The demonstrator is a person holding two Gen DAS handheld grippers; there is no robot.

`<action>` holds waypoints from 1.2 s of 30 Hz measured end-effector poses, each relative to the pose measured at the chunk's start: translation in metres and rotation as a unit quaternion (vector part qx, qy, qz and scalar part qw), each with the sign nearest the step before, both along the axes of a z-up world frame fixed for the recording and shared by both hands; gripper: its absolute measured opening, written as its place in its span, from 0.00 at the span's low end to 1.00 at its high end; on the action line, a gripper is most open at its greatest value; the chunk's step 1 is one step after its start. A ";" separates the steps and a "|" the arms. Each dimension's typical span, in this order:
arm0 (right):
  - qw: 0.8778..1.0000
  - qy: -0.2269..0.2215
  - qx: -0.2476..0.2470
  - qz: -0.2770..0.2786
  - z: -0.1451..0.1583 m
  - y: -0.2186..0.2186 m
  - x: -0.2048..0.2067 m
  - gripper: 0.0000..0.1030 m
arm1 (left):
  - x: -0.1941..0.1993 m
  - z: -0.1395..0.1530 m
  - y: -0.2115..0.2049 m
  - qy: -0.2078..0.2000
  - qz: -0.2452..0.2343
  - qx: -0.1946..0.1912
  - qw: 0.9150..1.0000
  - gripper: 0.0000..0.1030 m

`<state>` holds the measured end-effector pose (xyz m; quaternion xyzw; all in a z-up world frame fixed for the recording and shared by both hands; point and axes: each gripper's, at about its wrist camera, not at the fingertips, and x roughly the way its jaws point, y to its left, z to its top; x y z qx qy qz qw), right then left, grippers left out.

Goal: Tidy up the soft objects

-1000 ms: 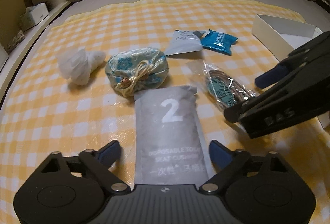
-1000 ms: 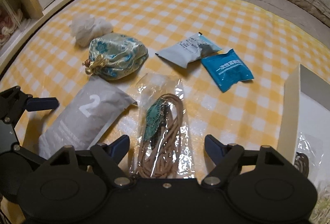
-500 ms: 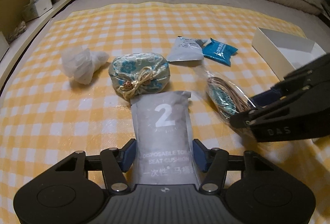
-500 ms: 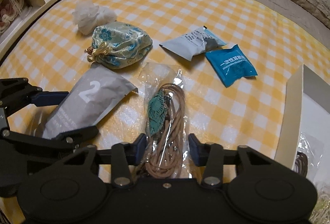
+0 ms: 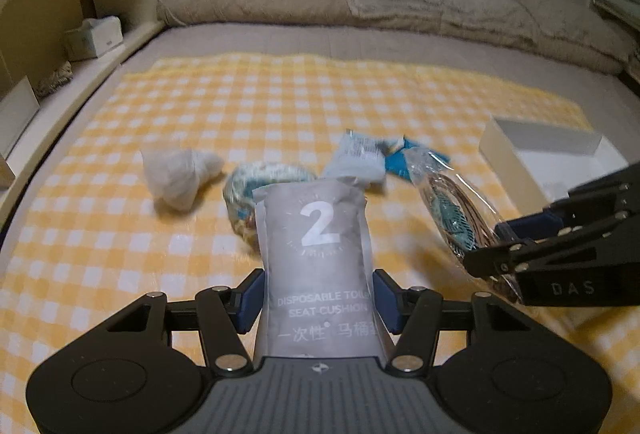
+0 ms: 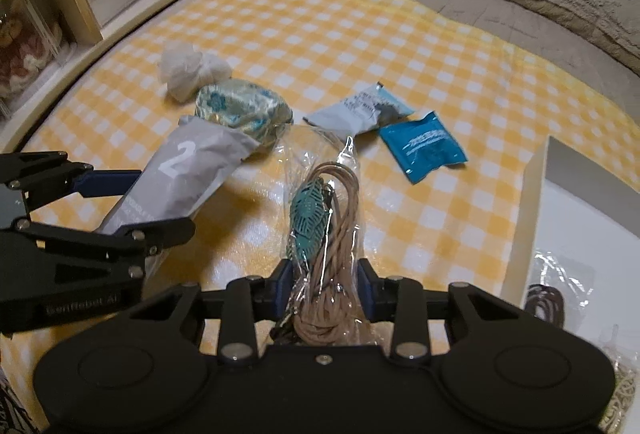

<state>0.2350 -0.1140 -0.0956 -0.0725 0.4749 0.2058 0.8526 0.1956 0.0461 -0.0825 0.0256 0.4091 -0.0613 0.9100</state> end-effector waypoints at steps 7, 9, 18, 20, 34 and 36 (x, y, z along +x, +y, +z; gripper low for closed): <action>0.998 -0.043 0.034 -0.027 0.035 -0.029 -0.009 0.34 | -0.002 0.029 -0.016 -0.038 0.006 -0.020 0.999 0.56; 0.997 -0.053 0.038 -0.037 0.042 -0.040 -0.012 0.34 | -0.001 0.036 -0.024 -0.047 0.004 -0.028 0.999 0.56; 0.991 -0.090 0.050 -0.081 0.067 -0.091 -0.026 0.34 | -0.001 0.053 -0.064 -0.073 -0.022 -0.053 0.996 0.56; 0.990 -0.095 0.051 -0.092 0.071 -0.104 -0.030 0.34 | 0.000 0.057 -0.076 -0.077 -0.029 -0.059 0.995 0.56; 0.977 -0.124 0.052 -0.165 0.084 -0.185 -0.052 0.34 | 0.005 0.072 -0.149 -0.089 -0.082 -0.104 0.987 0.56; 0.975 -0.127 0.050 -0.175 0.084 -0.197 -0.054 0.34 | 0.004 0.072 -0.161 -0.092 -0.090 -0.108 0.986 0.56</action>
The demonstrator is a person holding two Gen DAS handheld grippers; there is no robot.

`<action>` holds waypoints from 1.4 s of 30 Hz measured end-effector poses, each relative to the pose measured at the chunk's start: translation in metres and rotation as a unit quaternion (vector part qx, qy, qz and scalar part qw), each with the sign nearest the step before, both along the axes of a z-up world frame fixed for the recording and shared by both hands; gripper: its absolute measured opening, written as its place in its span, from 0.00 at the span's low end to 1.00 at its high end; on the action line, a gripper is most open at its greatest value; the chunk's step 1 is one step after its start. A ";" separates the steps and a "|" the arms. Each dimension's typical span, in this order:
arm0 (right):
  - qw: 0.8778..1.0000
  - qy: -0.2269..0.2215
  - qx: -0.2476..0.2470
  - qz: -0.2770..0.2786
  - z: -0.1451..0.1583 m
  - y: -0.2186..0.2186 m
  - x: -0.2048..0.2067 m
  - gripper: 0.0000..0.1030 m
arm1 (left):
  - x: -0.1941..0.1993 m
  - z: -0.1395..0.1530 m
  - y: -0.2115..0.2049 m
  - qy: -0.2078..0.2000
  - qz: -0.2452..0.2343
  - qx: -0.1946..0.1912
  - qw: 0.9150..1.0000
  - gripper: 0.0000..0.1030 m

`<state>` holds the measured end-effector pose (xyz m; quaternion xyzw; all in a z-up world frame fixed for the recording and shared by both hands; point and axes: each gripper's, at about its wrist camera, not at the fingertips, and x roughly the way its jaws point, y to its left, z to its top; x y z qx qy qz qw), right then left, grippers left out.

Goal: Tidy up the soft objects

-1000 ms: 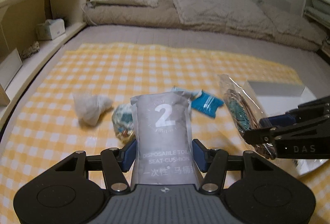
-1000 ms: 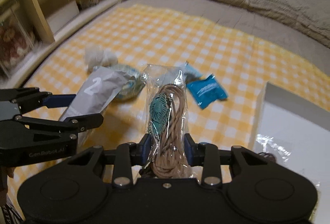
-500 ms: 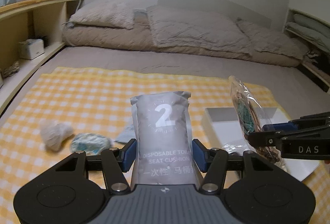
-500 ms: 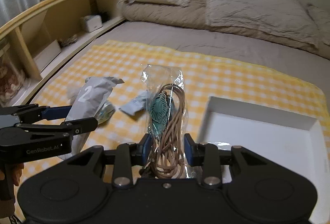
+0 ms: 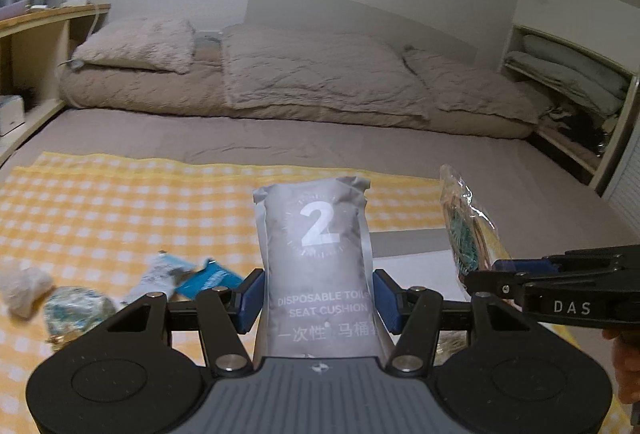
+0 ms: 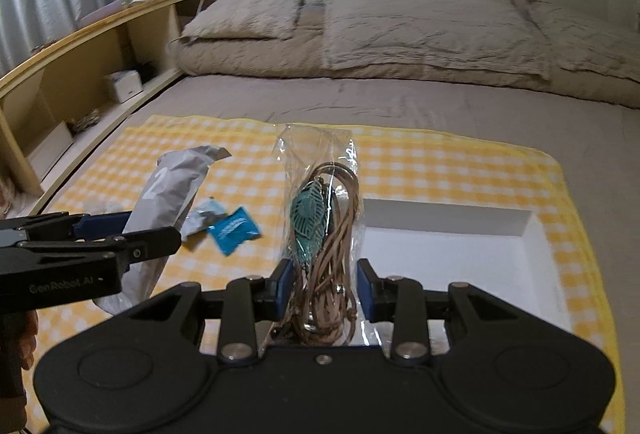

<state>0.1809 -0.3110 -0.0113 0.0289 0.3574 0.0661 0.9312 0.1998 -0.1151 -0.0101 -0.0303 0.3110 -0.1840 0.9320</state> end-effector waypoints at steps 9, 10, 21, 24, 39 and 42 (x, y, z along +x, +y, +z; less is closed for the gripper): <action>0.999 -0.005 0.003 -0.046 0.000 -0.050 -0.013 0.34 | 0.003 -0.010 -0.047 0.015 -0.023 -0.011 1.000 0.56; 0.999 -0.003 0.003 -0.050 -0.001 -0.055 -0.015 0.34 | 0.004 -0.012 -0.052 0.019 -0.023 -0.014 0.999 0.56; 0.994 0.021 -0.015 -0.106 -0.019 -0.113 -0.024 0.34 | 0.006 -0.046 -0.112 0.080 -0.041 -0.102 0.991 0.56; 0.992 0.023 -0.016 -0.120 -0.023 -0.130 -0.028 0.34 | 0.005 -0.056 -0.129 0.090 -0.054 -0.133 0.985 0.56; 0.986 0.049 -0.015 -0.157 -0.045 -0.172 -0.036 0.34 | 0.026 -0.135 -0.185 0.178 -0.035 -0.288 0.940 0.56; 0.987 0.052 -0.014 -0.149 -0.048 -0.172 -0.035 0.33 | 0.032 -0.143 -0.191 0.184 -0.026 -0.280 0.942 0.56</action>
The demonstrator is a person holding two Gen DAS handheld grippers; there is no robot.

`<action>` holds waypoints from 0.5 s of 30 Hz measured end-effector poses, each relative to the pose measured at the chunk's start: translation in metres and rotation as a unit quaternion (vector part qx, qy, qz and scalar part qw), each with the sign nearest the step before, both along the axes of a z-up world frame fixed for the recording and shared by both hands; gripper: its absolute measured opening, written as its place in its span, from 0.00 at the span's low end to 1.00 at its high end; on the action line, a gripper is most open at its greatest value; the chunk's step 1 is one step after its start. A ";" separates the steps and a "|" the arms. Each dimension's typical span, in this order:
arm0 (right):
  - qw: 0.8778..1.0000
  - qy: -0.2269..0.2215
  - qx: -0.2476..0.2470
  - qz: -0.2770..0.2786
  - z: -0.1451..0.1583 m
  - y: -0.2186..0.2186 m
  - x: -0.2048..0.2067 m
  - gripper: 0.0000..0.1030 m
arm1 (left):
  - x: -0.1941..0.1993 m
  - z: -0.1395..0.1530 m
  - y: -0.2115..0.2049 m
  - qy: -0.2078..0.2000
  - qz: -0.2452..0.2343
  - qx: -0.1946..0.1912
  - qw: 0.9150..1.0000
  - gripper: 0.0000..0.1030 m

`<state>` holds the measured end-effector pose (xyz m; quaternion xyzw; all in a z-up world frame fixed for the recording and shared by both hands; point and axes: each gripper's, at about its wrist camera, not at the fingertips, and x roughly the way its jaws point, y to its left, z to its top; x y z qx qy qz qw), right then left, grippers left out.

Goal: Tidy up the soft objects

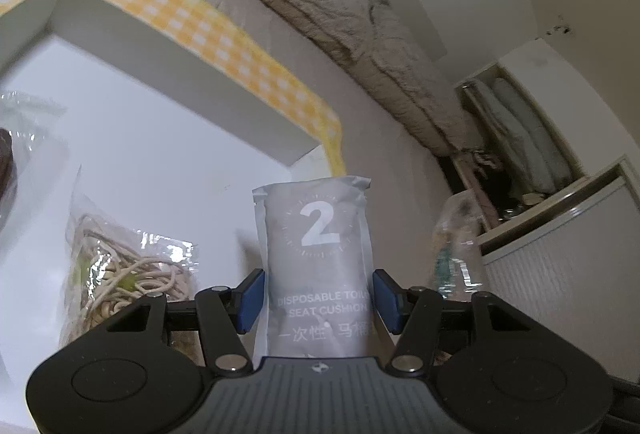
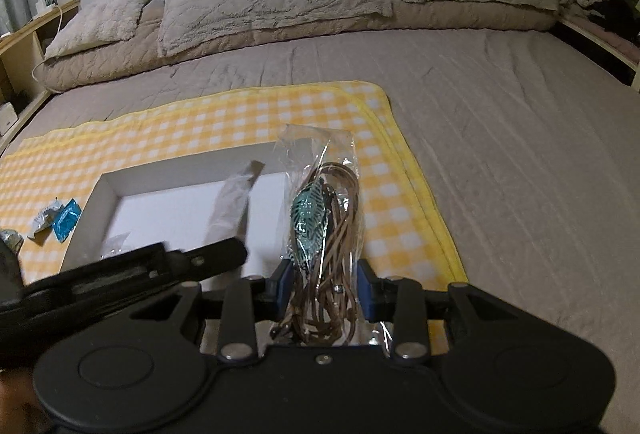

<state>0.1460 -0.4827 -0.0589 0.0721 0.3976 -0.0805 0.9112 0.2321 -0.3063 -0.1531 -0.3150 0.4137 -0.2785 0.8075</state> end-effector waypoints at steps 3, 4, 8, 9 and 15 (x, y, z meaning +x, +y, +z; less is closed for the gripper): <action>1.000 0.003 0.002 0.009 -0.002 0.001 0.004 0.33 | 0.002 -0.004 -0.002 -0.007 -0.002 0.024 1.000 0.56; 1.000 0.005 0.002 0.012 -0.003 0.002 0.006 0.33 | 0.003 -0.003 -0.001 -0.011 -0.003 0.033 0.999 0.56; 1.000 0.013 0.000 0.021 -0.007 0.005 0.012 0.33 | 0.003 -0.001 0.003 -0.021 0.006 0.065 0.998 0.56; 1.000 0.015 -0.001 0.024 -0.008 0.007 0.012 0.33 | 0.003 -0.001 0.005 -0.023 0.007 0.073 0.997 0.56; 0.999 0.027 -0.012 0.042 -0.012 0.017 0.018 0.33 | 0.000 0.002 0.014 -0.036 0.013 0.122 0.992 0.56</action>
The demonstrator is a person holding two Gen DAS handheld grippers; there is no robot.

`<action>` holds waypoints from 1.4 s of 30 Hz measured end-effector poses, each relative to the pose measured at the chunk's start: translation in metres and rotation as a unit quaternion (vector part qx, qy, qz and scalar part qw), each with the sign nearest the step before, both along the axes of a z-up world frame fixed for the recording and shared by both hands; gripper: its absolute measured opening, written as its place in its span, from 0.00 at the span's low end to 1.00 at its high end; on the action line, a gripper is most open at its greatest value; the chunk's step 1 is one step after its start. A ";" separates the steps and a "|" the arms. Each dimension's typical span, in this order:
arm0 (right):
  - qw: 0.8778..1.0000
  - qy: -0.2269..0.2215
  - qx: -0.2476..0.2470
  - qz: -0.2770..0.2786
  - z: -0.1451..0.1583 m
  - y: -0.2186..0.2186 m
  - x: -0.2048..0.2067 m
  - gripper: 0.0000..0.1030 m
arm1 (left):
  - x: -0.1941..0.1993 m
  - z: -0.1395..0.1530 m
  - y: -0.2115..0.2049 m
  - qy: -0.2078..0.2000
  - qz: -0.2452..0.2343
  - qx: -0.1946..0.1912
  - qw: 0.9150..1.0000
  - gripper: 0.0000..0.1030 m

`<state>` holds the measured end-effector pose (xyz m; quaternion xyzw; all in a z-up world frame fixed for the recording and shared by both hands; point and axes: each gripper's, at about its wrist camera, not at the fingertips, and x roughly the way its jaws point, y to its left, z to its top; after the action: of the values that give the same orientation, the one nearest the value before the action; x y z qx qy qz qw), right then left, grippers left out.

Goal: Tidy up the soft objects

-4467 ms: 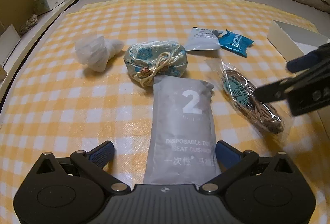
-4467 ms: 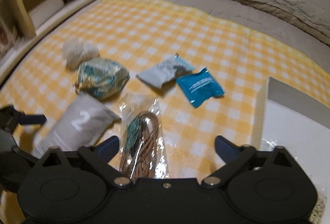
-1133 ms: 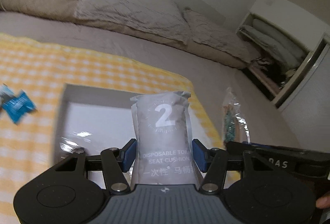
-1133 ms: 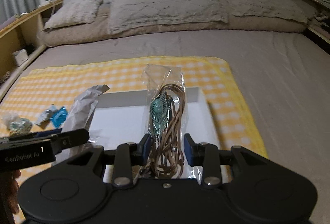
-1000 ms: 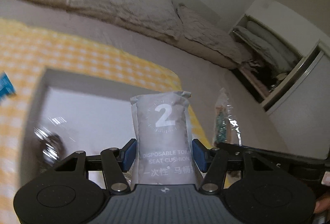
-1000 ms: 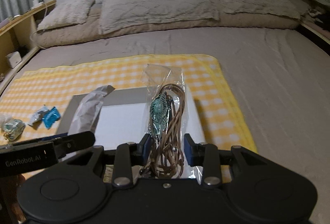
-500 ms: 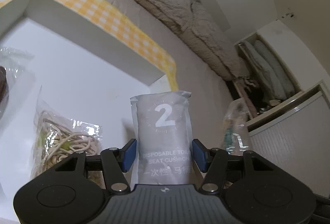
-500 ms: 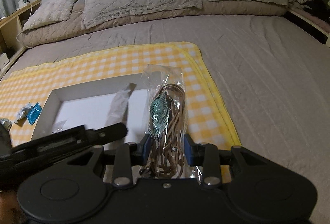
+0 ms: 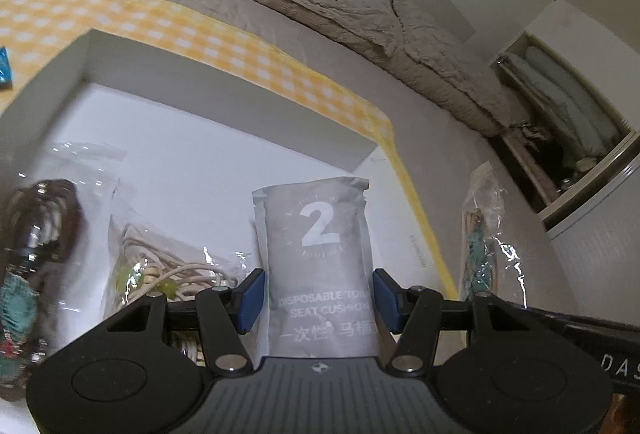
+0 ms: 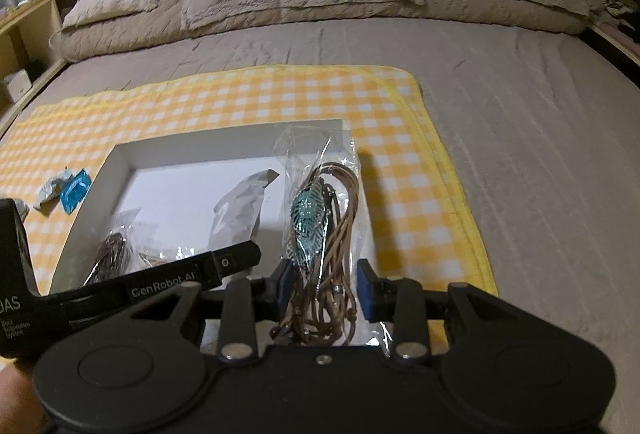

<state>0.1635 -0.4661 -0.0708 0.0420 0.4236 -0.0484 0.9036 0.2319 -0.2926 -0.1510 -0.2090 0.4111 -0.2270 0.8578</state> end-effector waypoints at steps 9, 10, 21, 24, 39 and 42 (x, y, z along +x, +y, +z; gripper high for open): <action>1.000 0.006 -0.004 0.009 -0.005 0.002 0.003 0.35 | -0.003 0.003 0.004 -0.016 -0.006 0.051 0.999 0.58; 1.000 0.005 -0.002 0.012 -0.006 0.003 0.003 0.37 | -0.002 0.003 0.003 -0.017 -0.008 0.052 0.998 0.59; 1.000 0.008 0.017 -0.008 -0.005 -0.006 -0.002 0.48 | -0.004 0.009 -0.006 -0.015 -0.039 0.069 0.997 0.80; 1.000 0.007 0.021 -0.014 -0.004 -0.008 -0.006 0.48 | -0.007 0.012 -0.008 -0.017 -0.043 0.072 0.996 0.83; 0.999 -0.009 0.030 -0.020 0.010 -0.007 -0.021 0.48 | -0.022 0.041 0.001 -0.040 -0.062 0.116 0.991 0.88; 0.999 -0.015 0.033 -0.021 0.015 -0.007 -0.025 0.48 | -0.025 0.051 0.007 -0.047 -0.060 0.118 0.990 0.88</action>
<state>0.1387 -0.4728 -0.0560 0.0816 0.4101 -0.0527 0.9069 0.2065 -0.2856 -0.1004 -0.0705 0.4059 -0.2381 0.8795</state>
